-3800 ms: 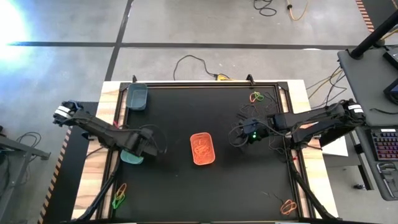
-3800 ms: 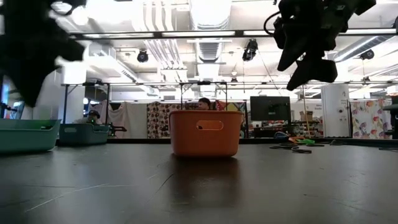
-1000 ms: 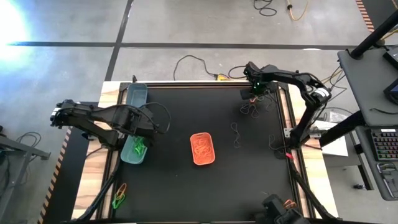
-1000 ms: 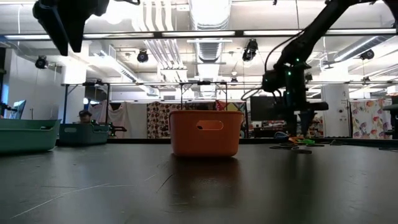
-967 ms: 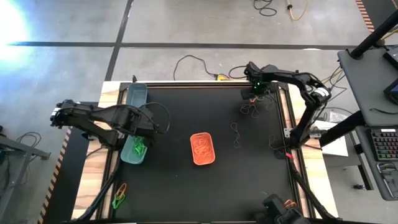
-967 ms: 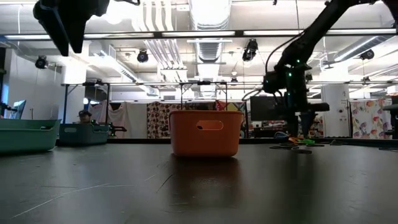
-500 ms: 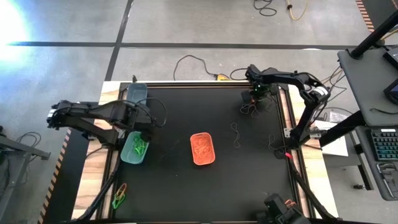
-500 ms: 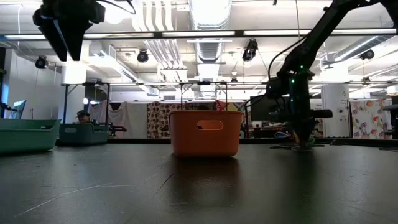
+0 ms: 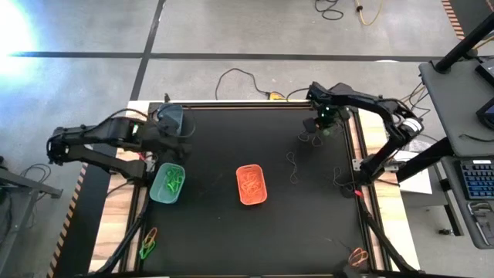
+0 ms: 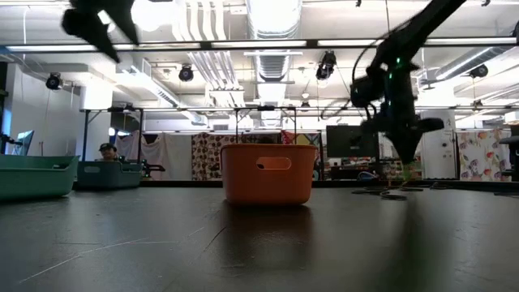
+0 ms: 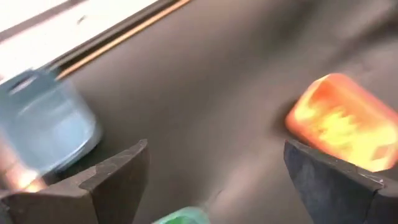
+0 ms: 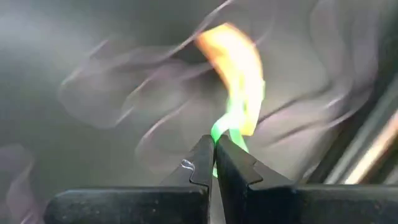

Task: Sort rubber bands into baskets
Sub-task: Move the green rubber band

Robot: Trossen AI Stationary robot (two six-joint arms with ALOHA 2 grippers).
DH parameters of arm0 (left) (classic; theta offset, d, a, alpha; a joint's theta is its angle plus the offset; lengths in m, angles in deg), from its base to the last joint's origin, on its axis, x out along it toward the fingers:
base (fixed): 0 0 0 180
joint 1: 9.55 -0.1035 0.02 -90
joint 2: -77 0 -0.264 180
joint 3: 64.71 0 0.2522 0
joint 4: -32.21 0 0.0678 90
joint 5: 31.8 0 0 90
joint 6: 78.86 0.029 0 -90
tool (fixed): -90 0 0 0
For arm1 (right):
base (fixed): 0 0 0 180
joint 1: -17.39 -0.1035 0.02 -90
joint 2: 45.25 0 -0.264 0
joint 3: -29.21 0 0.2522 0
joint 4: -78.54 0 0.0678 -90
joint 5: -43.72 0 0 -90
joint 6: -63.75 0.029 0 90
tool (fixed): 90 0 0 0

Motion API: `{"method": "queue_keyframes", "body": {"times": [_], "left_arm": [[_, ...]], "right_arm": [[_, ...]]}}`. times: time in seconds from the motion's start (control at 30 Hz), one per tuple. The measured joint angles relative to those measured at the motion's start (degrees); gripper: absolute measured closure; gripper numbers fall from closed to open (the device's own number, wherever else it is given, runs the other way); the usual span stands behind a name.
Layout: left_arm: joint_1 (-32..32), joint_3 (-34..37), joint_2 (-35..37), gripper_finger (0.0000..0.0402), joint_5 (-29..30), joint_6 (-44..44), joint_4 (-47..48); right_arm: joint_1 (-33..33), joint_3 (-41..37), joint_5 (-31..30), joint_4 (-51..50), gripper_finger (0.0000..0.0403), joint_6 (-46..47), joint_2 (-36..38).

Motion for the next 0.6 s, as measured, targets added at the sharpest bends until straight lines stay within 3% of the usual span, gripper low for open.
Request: {"method": "queue_keyframes", "body": {"times": [0.13, 0.27, 0.4, 0.6], "left_arm": [[0.00, 1.39, 2.02, 0.0051, -3.51, 8.56, -13.31], [0.02, 3.86, 2.91, 0.0051, -8.93, 18.29, -26.98], [0.04, 4.73, 2.41, 0.0051, -10.69, 22.71, -34.92], [0.02, 4.79, 1.45, 0.0051, -10.59, 20.31, -31.81]], "right_arm": [[-6.25, 0.00, 13.64, -3.23, 0.0394, 2.55, 3.39], [-13.06, -0.04, 22.71, 1.68, 0.0394, 4.48, 3.82], [-19.25, -0.04, 23.86, 19.47, 0.0394, 9.42, 1.48], [-25.82, 4.24, 23.24, 48.57, 0.0394, 15.72, -8.11]]}}
